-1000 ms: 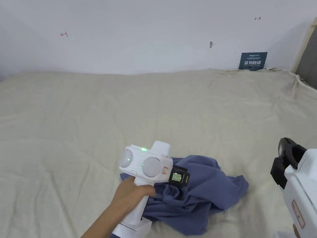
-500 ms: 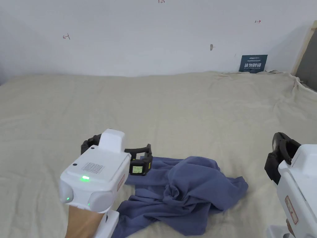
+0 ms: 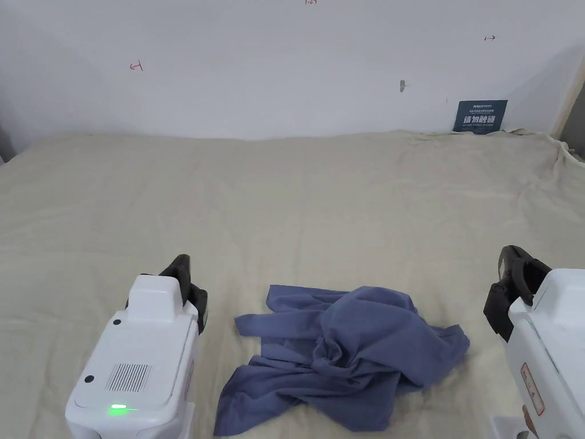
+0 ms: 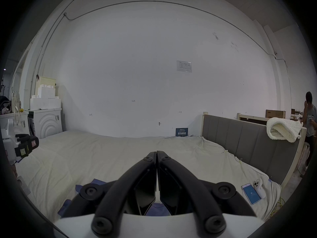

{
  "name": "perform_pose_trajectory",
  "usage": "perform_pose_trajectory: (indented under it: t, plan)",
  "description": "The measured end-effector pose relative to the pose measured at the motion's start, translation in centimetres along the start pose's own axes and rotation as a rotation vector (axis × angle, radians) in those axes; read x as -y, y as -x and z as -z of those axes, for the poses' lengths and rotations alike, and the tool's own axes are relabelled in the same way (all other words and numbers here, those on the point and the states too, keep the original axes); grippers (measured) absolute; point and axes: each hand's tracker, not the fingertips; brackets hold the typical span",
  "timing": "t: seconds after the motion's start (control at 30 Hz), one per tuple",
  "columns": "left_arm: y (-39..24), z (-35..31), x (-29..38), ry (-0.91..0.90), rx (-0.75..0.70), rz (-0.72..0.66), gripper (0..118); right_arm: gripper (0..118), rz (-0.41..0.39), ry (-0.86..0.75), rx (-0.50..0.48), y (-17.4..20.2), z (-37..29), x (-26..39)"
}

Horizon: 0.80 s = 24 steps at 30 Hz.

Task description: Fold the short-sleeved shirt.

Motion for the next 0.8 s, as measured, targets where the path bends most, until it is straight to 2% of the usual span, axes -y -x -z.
perform_pose_trajectory:
  t: [0.43,0.6,0.8]
  plan:
    - [1.1,0.6,0.1,0.03,-0.042,-0.039,0,0,0.002,0.002,-0.013,0.5,0.1,-0.1]
    - [1.1,2.1,0.5,0.212,0.084,-0.076,0,0,0.002,0.009,-0.017,0.5,0.3,0.0]
    - [-0.8,4.0,3.5,0.49,0.158,-0.01,0,0,0.013,0.021,-0.018,0.5,0.6,0.4]
